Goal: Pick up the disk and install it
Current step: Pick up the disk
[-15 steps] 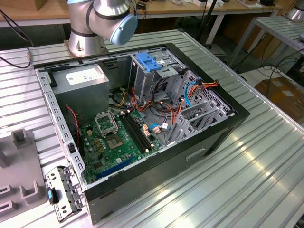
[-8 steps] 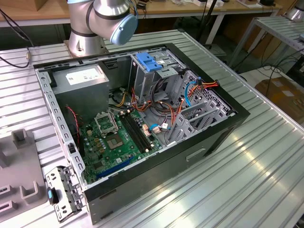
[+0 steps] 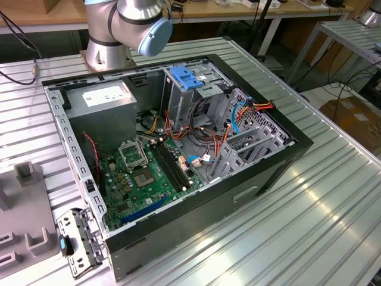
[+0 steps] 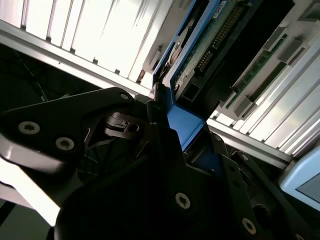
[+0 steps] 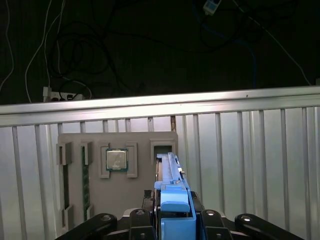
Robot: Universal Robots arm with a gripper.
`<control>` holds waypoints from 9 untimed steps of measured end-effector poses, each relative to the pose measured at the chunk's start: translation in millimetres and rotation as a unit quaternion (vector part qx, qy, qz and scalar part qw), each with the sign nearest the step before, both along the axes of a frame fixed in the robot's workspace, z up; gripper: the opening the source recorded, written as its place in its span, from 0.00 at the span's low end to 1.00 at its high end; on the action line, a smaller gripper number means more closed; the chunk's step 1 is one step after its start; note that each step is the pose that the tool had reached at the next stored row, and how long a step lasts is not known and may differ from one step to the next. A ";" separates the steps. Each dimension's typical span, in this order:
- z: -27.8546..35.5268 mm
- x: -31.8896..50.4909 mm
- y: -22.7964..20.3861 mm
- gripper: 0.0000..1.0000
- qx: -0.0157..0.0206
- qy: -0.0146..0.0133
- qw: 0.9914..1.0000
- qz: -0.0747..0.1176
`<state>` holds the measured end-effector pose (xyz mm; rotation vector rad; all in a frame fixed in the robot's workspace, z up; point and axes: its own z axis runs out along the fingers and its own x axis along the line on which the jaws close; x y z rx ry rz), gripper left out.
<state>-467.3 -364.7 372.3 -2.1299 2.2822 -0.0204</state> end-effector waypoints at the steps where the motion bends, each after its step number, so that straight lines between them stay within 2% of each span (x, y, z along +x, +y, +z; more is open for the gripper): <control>1: 0.7 0.0 0.0 0.37 0.000 0.000 1.000 0.000; 9: 7.6 0.0 0.0 0.37 0.000 0.000 1.000 0.000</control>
